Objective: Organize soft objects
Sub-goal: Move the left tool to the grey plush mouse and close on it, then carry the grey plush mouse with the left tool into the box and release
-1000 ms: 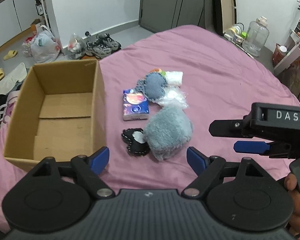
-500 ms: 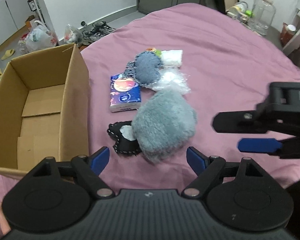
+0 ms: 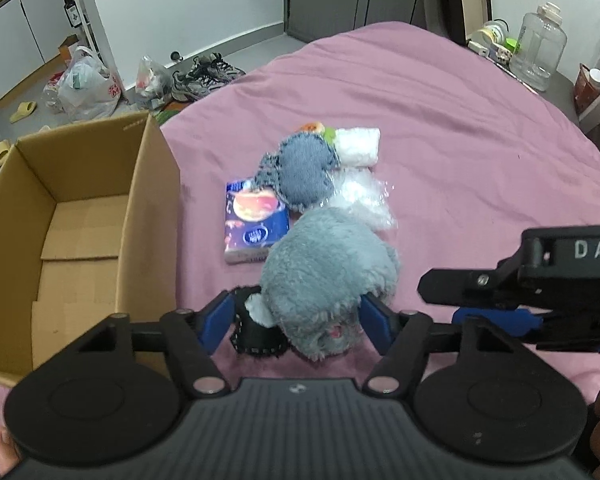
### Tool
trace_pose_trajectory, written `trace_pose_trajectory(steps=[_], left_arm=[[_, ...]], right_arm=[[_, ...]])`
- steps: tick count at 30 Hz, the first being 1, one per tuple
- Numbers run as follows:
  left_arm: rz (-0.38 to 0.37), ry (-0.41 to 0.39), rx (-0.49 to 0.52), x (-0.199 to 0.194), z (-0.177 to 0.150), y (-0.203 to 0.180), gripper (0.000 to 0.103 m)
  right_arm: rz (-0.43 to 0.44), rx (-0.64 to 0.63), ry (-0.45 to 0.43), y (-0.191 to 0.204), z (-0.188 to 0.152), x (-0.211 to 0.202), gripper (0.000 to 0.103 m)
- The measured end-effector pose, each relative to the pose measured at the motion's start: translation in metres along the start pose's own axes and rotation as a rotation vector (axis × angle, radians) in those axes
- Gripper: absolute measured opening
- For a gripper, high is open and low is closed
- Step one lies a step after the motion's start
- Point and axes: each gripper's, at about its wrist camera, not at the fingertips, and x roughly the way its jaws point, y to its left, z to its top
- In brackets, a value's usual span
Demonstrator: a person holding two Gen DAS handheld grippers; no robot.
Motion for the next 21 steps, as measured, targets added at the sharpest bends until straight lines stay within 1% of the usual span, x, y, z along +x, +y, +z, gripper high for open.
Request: trace_pose_trajectory(steps=[4, 6, 10, 11, 12, 14, 16, 18, 21], left_arm=[[0.0, -0.002, -0.004, 0.005, 0.009, 0.002, 0.056], [-0.012, 0.0, -0.01, 0.007, 0.012, 0.006, 0.053], [-0.036, 0.018, -0.032, 0.014, 0.019, 0.011, 0.046], [-0.048, 0.025, -0.042, 0.016, 0.021, 0.011, 0.044], [-0.057, 0.033, -0.05, 0.018, 0.021, 0.012, 0.041], [-0.068, 0.044, -0.07, 0.021, 0.021, 0.015, 0.039], [-0.08, 0.045, -0.086, 0.023, 0.021, 0.018, 0.034], [-0.094, 0.048, -0.109, 0.023, 0.021, 0.022, 0.032], [-0.118, 0.057, -0.139, 0.023, 0.022, 0.028, 0.029]], right_arm=[[0.02, 0.032, 0.024, 0.001, 0.005, 0.011, 0.05], [0.014, 0.038, 0.033, 0.003, 0.006, 0.018, 0.05], [0.0, 0.063, 0.053, 0.001, 0.011, 0.032, 0.05], [0.003, 0.075, 0.063, 0.0, 0.012, 0.035, 0.05], [0.009, 0.082, 0.07, -0.001, 0.012, 0.038, 0.05], [0.026, 0.089, 0.08, -0.003, 0.014, 0.042, 0.049], [0.043, 0.108, 0.084, -0.007, 0.017, 0.046, 0.049], [0.073, 0.124, 0.095, -0.01, 0.02, 0.049, 0.045], [0.115, 0.126, 0.098, -0.012, 0.019, 0.049, 0.031]])
